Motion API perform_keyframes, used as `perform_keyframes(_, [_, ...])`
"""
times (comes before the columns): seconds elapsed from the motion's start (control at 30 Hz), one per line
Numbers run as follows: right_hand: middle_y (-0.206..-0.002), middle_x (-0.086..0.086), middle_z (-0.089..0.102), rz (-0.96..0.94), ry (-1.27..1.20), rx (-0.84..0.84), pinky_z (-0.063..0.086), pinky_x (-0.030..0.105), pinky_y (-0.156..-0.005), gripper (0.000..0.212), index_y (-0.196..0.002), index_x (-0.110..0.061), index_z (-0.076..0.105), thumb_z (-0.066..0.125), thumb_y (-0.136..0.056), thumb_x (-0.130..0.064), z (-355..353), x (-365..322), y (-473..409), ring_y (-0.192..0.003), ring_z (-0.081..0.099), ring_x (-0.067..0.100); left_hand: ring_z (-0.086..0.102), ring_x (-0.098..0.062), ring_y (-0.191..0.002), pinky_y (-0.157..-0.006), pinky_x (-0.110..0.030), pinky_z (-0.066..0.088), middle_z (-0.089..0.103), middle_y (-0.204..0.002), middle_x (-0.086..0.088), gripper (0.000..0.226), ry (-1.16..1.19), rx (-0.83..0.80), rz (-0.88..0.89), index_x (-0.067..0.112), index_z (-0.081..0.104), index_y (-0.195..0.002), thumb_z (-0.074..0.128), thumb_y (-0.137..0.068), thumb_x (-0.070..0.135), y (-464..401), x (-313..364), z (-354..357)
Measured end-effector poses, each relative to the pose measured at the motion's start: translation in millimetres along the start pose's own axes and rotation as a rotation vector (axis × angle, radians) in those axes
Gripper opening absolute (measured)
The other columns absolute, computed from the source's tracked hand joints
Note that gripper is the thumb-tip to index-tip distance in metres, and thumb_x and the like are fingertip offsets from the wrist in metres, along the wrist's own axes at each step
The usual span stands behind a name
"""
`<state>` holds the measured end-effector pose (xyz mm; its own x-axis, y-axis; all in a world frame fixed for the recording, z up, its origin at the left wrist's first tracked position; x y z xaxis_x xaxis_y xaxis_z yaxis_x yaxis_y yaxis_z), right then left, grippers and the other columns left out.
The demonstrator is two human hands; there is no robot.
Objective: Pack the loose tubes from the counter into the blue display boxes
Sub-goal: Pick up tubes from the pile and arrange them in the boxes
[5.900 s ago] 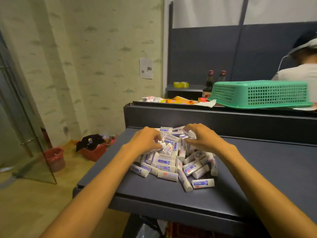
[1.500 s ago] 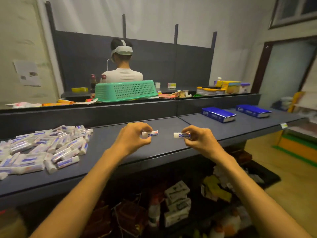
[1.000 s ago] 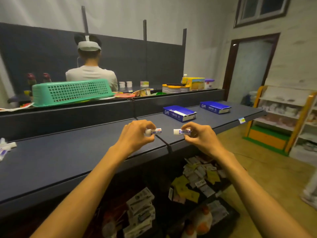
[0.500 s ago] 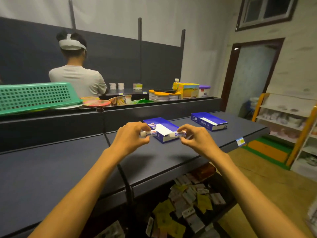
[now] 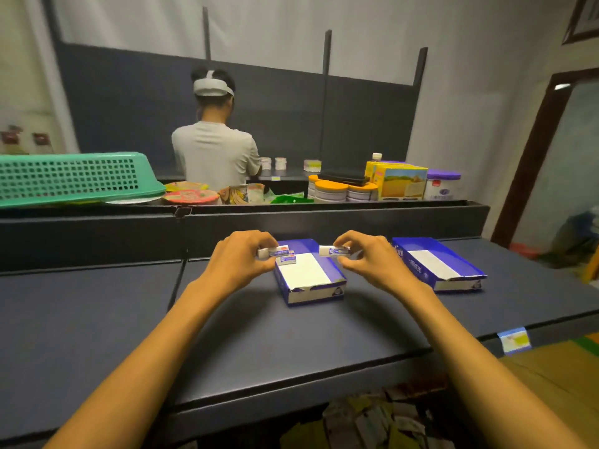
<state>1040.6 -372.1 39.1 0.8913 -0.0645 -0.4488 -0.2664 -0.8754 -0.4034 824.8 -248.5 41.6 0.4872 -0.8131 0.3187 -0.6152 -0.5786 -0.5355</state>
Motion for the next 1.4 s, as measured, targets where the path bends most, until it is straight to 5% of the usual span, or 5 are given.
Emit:
perform_keyframes(0.33, [-0.118,0.0,0.067,-0.165,-0.039,-0.202,0.054,0.034,-0.088,0.03,-0.113,-0.025,0.062,0.072,-0.085,-0.025,39.1,17.7,-63.7,-0.106,0.061,0.014,0.062,-0.011,-0.078,-0.072,-0.035,0.056,0.07,-0.097,0.01,0.024,-0.066,0.062,-0.197,0.027,0.07,-0.103,0.072,-0.079,0.029,-10.5,-12.2,13.4])
perform_keyframes(0.63, [-0.102,-0.006,0.059,-0.342,0.072,-0.311,0.05,0.03,-0.079,0.023,-0.106,-0.025,0.066,0.072,-0.084,-0.021,78.0,-6.7,-101.6,-0.093,0.056,0.014,0.063,-0.006,-0.072,-0.07,-0.037,0.057,0.07,-0.086,0.016,0.021,-0.028,0.049,-0.258,0.032,0.07,-0.096,0.072,-0.075,0.03,-24.5,-33.6,24.0])
perform_keyframes(1.0, [-0.108,-0.004,0.061,-0.392,0.154,-0.393,0.054,0.033,-0.08,0.028,-0.107,-0.025,0.066,0.076,-0.082,-0.029,102.8,-6.5,-110.9,-0.093,0.057,0.014,0.064,-0.008,-0.08,-0.074,-0.038,0.058,0.072,-0.093,0.011,0.022,-0.057,0.011,-0.271,0.031,0.069,-0.102,0.072,-0.08,0.031,-32.3,-44.4,29.0])
perform_keyframes(1.4, [-0.113,0.002,0.063,-0.364,0.061,-0.418,0.046,0.019,-0.076,0.025,-0.11,-0.017,0.067,0.072,-0.086,-0.025,112.2,-2.8,-111.6,-0.089,0.056,0.01,0.064,-0.009,-0.078,-0.072,-0.037,0.059,0.072,-0.092,0.011,0.021,-0.064,0.02,-0.267,0.03,0.069,-0.102,0.071,-0.081,0.031,-29.6,-45.0,26.2])
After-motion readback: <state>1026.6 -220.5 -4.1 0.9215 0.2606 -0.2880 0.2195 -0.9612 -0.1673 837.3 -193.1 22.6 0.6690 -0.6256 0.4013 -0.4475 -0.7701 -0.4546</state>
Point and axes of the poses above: each hand's wrist, its own y-axis away from the middle knuckle, its own z-axis out of the palm, x = y × z, the point moved 5 cm from there along -y, towards the middle knuckle
